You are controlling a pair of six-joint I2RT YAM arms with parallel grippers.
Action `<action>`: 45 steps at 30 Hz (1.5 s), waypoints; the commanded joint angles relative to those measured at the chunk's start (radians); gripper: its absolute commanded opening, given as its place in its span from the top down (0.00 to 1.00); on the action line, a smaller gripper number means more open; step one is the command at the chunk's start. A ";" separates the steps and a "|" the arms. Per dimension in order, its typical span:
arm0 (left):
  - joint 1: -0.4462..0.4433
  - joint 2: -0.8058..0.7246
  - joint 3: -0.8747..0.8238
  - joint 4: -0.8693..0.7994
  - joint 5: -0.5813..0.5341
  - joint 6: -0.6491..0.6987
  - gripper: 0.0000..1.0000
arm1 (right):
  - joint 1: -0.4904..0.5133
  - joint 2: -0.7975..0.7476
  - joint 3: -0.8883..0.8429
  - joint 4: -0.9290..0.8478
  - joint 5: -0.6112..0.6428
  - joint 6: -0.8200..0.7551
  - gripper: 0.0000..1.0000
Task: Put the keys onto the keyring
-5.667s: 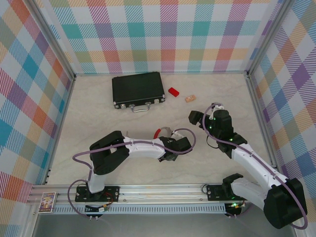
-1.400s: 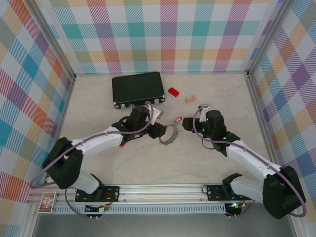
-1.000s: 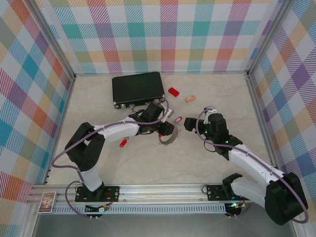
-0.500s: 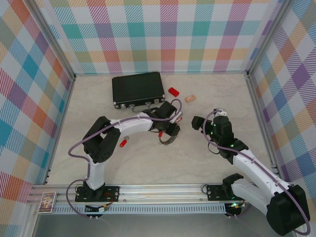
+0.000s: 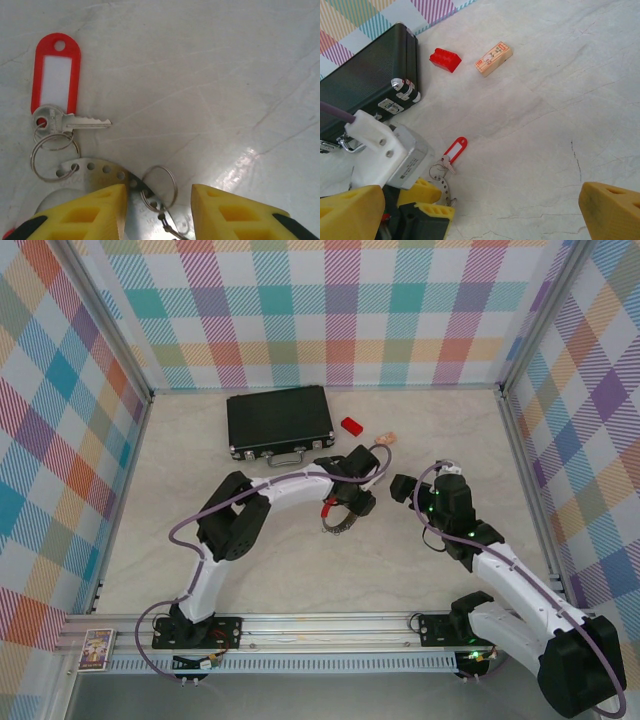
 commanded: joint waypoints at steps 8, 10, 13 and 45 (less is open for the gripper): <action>-0.010 0.049 0.072 -0.098 -0.052 0.046 0.68 | -0.012 -0.001 -0.014 0.002 -0.027 0.018 0.01; -0.011 0.050 0.072 -0.097 -0.068 0.046 0.73 | -0.012 -0.001 -0.016 0.003 -0.031 0.018 0.01; -0.010 0.047 0.072 -0.093 -0.073 0.046 0.79 | -0.015 -0.001 -0.017 0.005 -0.034 0.018 0.01; 0.020 -0.376 -0.314 0.310 0.024 -0.013 1.00 | -0.016 0.019 -0.086 0.285 -0.301 -0.056 0.00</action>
